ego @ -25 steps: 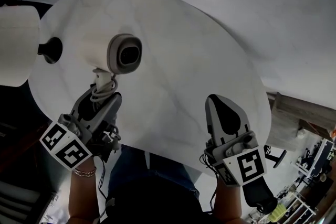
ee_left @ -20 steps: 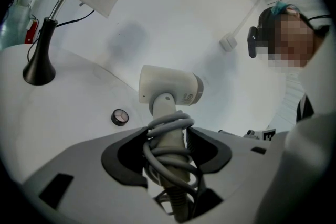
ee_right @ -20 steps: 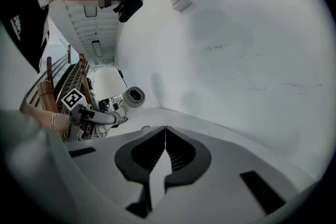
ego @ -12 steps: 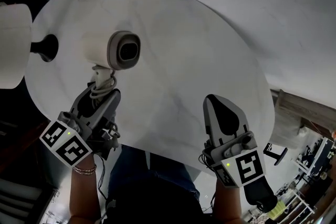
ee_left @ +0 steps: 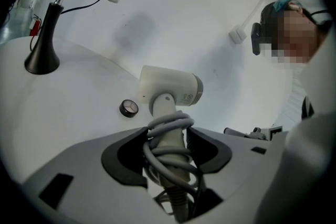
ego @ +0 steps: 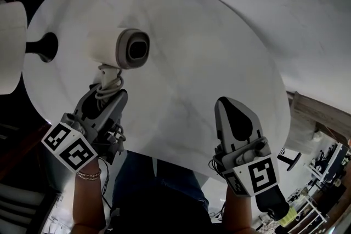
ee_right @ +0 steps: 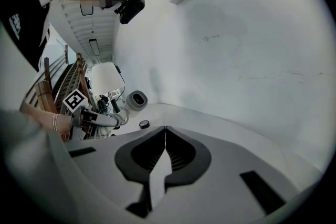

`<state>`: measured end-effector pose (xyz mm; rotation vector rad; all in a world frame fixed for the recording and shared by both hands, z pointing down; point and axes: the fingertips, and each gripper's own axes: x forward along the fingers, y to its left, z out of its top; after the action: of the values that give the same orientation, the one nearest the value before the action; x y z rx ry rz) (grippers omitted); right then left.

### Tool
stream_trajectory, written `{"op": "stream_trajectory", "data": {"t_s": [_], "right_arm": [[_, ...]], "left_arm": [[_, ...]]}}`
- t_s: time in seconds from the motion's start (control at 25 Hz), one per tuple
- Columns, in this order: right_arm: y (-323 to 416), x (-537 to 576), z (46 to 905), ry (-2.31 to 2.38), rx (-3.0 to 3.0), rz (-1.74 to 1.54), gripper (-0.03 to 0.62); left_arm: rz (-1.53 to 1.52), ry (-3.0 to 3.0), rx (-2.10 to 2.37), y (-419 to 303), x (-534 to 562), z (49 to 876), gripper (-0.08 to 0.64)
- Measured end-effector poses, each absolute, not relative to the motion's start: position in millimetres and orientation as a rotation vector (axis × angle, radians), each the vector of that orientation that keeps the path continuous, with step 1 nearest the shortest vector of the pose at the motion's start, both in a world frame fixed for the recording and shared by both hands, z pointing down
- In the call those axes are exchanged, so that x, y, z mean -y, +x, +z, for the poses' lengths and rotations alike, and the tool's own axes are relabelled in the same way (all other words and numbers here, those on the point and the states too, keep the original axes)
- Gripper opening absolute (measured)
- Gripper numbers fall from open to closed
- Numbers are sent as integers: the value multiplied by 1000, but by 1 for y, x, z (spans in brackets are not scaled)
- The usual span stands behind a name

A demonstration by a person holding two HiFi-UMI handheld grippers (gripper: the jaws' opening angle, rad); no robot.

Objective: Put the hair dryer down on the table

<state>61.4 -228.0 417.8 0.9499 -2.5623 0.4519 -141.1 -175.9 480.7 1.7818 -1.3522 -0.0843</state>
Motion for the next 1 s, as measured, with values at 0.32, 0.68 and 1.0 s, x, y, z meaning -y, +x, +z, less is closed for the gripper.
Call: {"op": "stream_trajectory", "data": {"t_s": [0.32, 0.68, 1.0], "right_arm": [[55, 225, 421, 959, 2546, 482, 17], [48, 227, 427, 956, 2536, 502, 17], [45, 229, 435, 937, 2527, 512, 18]], "left_arm": [[-70, 1758, 1353, -143, 174, 488, 242], [-49, 1725, 1340, -146, 173, 503, 242], [-37, 1717, 1339, -147, 173, 511, 242]]}}
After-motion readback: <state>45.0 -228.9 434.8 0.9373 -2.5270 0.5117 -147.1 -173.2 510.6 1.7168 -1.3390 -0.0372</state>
